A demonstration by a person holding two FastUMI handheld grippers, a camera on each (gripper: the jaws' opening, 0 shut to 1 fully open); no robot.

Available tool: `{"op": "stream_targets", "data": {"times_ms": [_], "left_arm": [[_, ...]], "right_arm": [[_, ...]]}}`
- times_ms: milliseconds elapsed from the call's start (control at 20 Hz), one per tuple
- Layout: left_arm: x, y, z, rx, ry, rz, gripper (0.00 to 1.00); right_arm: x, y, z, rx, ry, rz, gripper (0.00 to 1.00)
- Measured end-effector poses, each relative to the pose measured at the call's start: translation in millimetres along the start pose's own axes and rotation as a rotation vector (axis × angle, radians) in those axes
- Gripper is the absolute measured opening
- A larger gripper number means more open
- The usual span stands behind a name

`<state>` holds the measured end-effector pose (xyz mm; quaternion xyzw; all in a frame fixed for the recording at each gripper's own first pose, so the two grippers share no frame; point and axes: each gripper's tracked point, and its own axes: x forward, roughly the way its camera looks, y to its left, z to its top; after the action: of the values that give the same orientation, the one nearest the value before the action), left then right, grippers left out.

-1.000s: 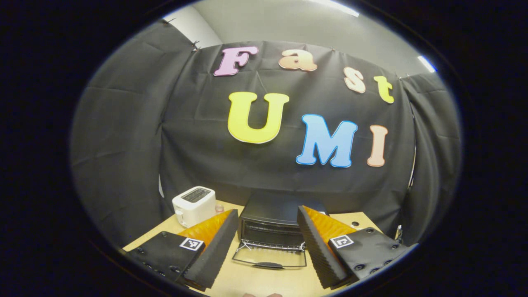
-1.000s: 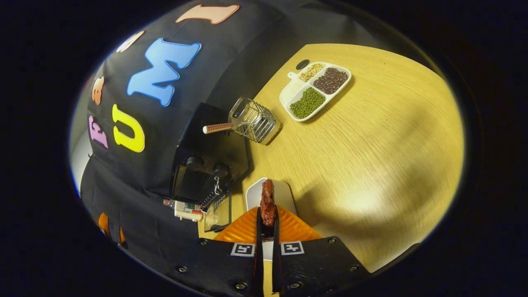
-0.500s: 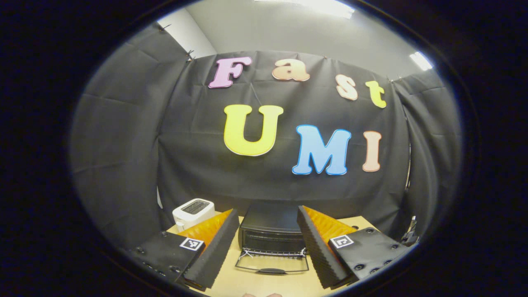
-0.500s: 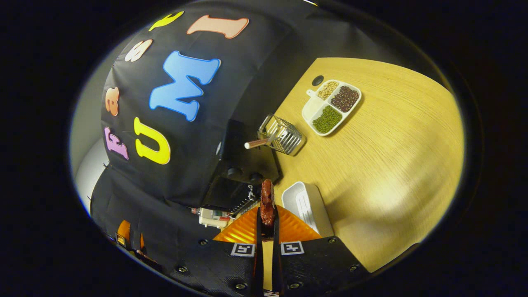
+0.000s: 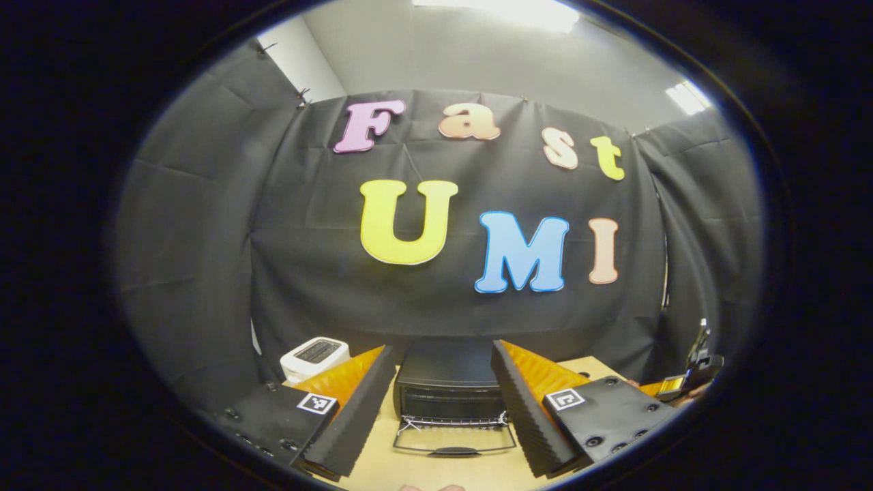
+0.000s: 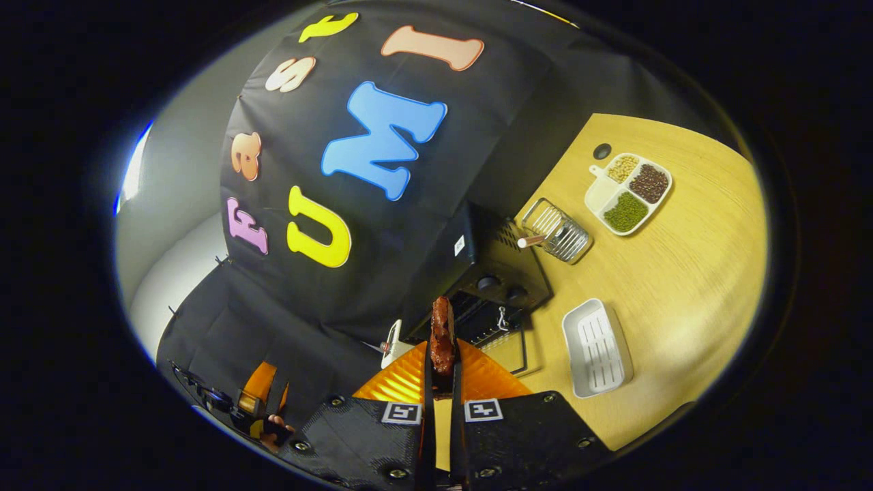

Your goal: Open the electric oven with the left hand, put the food in, and close the electric oven.

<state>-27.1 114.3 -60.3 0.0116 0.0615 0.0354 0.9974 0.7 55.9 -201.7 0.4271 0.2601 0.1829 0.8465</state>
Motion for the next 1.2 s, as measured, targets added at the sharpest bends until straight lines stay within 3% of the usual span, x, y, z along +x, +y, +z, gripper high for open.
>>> {"op": "stream_targets", "data": {"times_ms": [250,300,550,1200], "left_arm": [[-0.5,20.2,1.6,0.008,-0.005,-0.02,0.95],[-1.8,26.3,1.0,0.008,-0.002,-0.02,1.0],[-6.4,59.2,-3.8,0.018,0.021,-0.004,1.0],[-30.1,141.8,-15.8,0.033,0.084,0.086,1.0]], "right_arm": [[32.5,23.9,-19.3,0.024,0.026,0.046,0.08],[40.9,26.2,-24.3,0.03,0.035,0.047,0.08],[92.0,36.6,-43.3,0.077,0.049,0.053,0.08],[232.2,-20.7,-67.5,0.249,-0.01,-0.118,0.08]]}}
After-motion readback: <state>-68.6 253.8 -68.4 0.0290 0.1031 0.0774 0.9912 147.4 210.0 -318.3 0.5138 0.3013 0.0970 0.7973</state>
